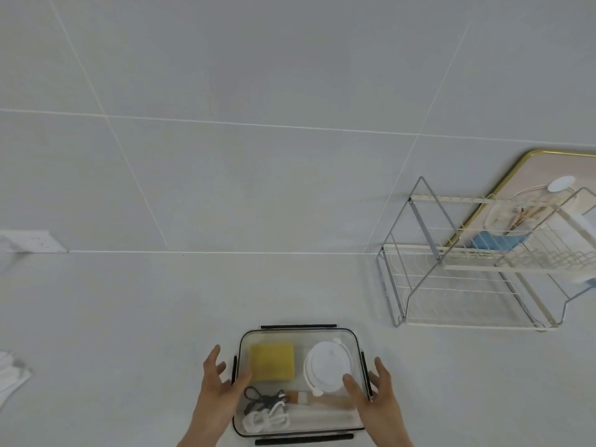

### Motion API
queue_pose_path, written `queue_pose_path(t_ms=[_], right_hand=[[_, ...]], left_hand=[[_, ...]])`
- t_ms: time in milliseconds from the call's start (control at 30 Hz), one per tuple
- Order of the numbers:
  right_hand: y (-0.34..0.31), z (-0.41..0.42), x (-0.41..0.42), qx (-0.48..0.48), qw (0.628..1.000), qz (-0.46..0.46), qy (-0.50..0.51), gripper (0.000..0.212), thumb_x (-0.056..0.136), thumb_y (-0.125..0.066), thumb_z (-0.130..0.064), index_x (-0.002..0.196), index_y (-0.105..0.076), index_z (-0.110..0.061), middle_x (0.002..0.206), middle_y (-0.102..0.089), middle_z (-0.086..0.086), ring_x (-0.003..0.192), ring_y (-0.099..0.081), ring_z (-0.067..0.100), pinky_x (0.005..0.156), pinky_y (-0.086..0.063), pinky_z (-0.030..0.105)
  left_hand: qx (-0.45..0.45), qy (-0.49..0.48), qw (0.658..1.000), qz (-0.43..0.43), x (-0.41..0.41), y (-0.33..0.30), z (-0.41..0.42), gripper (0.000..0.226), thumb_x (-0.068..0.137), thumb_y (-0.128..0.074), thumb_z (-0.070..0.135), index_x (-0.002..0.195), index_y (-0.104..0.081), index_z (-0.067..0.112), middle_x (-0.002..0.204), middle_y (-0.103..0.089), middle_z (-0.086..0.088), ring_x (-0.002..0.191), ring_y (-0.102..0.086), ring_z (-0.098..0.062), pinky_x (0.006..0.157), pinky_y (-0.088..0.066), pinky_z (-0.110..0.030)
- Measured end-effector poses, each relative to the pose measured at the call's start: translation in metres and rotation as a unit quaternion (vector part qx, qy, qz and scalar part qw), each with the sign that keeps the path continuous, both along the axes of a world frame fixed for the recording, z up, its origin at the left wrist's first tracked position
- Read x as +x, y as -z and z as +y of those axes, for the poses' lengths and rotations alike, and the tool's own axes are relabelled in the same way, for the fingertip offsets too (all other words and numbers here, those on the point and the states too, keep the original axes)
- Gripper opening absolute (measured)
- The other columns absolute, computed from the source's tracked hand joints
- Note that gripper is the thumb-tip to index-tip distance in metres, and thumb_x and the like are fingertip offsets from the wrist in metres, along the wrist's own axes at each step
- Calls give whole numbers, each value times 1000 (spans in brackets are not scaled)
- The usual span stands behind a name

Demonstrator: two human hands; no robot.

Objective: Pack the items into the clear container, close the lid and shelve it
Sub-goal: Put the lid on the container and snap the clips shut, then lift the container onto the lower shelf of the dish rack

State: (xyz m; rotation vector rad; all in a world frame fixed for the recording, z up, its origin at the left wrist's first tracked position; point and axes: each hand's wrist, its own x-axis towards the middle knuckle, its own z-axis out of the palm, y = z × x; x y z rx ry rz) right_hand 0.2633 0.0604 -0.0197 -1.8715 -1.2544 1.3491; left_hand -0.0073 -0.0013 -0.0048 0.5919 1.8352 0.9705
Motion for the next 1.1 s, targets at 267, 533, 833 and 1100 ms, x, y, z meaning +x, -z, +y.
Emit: queue_pose_path(t_ms=[267,533,833,1100], right_hand=[[0,-3,-3,-41,999,34,-8,74,78,-84,-23,141,-46,-20,132,-61,2,113,-58,12,97,-41,29],[-9,1,-13,-25,998,51,23,71,77,-83,-17,140,-50,-21,132,-62,3,123,-55,21,105,-44,39],[-99,56,-41,74,993,87,24,75,79,-83,-29,145,-46,-26,139,-55,-2,132,-48,21,108,-40,40],[-195,92,-61,168,979,98,57,64,71,-87,-36,129,-59,-30,120,-65,-2,111,-60,19,93,-47,35]], left_hand=[[-6,10,997,-77,9,5,-14,95,65,-79,34,143,-25,35,120,-61,-10,100,-65,-18,85,-46,-33],[37,1,996,-82,5,-4,-5,85,63,-79,28,133,-34,44,125,-62,-3,100,-66,-17,91,-53,-41],[143,-15,989,-38,-11,-88,50,71,86,-70,23,144,-33,40,127,-56,13,90,-54,13,87,-41,-29],[201,-10,980,2,-38,-165,91,69,82,-72,34,140,-36,45,130,-56,11,109,-56,-9,97,-43,-37]])
